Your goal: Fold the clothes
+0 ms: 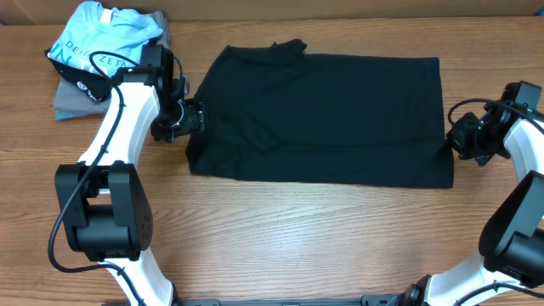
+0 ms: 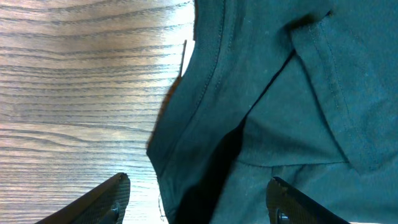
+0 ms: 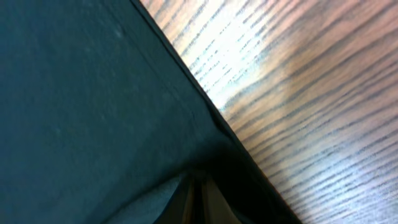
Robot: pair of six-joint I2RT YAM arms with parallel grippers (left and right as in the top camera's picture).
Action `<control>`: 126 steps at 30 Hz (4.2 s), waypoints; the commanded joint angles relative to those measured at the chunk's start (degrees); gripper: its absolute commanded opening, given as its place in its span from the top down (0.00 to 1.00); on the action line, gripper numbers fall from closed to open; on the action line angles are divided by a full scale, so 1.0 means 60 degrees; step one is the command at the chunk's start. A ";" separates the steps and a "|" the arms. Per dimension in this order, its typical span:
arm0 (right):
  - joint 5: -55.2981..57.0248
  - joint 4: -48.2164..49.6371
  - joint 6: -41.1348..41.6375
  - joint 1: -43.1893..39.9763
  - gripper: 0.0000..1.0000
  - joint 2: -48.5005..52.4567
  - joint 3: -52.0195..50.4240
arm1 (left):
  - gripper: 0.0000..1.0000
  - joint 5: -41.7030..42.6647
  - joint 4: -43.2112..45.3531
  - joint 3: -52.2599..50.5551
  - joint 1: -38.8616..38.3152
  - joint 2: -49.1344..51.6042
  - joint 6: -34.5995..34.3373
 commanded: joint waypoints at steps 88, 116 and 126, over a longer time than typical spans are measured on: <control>-0.0481 0.1027 -0.0004 0.0189 0.96 -0.0219 0.0211 | 0.96 -0.1045 0.0379 0.2167 -0.3876 0.1235 0.1687; -0.0484 0.2062 -0.0040 0.0189 0.39 -0.0168 0.0197 | 0.61 -0.2280 -0.0004 0.2699 -0.3854 0.1249 0.1716; -0.1832 0.1253 -0.0044 0.0109 0.35 -0.0350 0.0222 | 0.30 -0.2386 -0.0725 0.2696 -0.2936 0.1260 0.1042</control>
